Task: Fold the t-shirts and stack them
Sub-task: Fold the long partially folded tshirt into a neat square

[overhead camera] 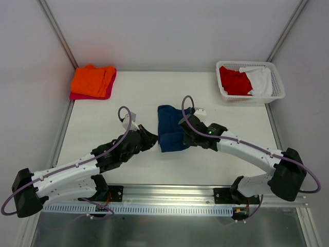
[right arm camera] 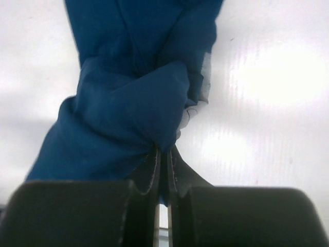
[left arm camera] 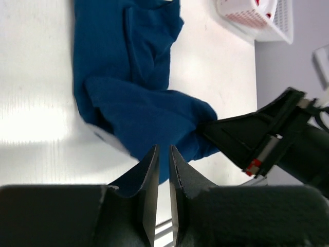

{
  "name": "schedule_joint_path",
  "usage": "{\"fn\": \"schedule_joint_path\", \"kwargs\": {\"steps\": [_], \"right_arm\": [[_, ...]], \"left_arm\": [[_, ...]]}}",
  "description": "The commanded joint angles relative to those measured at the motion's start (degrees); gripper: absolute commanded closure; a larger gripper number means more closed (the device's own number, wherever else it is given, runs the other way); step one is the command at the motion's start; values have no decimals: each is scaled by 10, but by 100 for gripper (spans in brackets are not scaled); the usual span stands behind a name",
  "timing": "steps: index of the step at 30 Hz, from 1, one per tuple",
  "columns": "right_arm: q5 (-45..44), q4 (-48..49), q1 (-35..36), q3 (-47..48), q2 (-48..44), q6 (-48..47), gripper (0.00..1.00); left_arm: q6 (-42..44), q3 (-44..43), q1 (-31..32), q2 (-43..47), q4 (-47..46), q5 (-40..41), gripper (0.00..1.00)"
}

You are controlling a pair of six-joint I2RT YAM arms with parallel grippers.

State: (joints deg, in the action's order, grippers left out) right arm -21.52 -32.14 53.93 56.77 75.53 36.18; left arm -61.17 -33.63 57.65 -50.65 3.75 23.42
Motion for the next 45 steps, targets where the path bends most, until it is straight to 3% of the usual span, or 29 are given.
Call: {"fn": "schedule_joint_path", "kwargs": {"steps": [1, 10, 17, 30, 31, 35, 38, 45], "right_arm": [[-27, -41, -22, 39, 15, -33, 99], [-4, -41, -79, 84, 45, -74, 99], [21, -35, -100, 121, 81, -92, 99], [63, -47, -152, 323, 209, -160, 99], [72, -52, -162, 366, 247, -169, 100], [84, -52, -175, 389, 281, -175, 99], [96, -47, -182, 402, 306, -176, 100], [128, -15, -192, 410, 353, -173, 99]], "left_arm": [[53, -49, -7, -18, 6, 53, 87], [86, -101, -46, -81, 6, 42, 85], [104, -129, -60, -119, 0, 43, 91], [134, -134, -61, -139, -18, 55, 96], [131, -120, -62, -139, -24, 53, 94], [130, -108, -62, -132, -30, 52, 90], [130, -95, -62, -122, -36, 53, 82], [126, -77, -62, -106, -36, 49, 78]]}}
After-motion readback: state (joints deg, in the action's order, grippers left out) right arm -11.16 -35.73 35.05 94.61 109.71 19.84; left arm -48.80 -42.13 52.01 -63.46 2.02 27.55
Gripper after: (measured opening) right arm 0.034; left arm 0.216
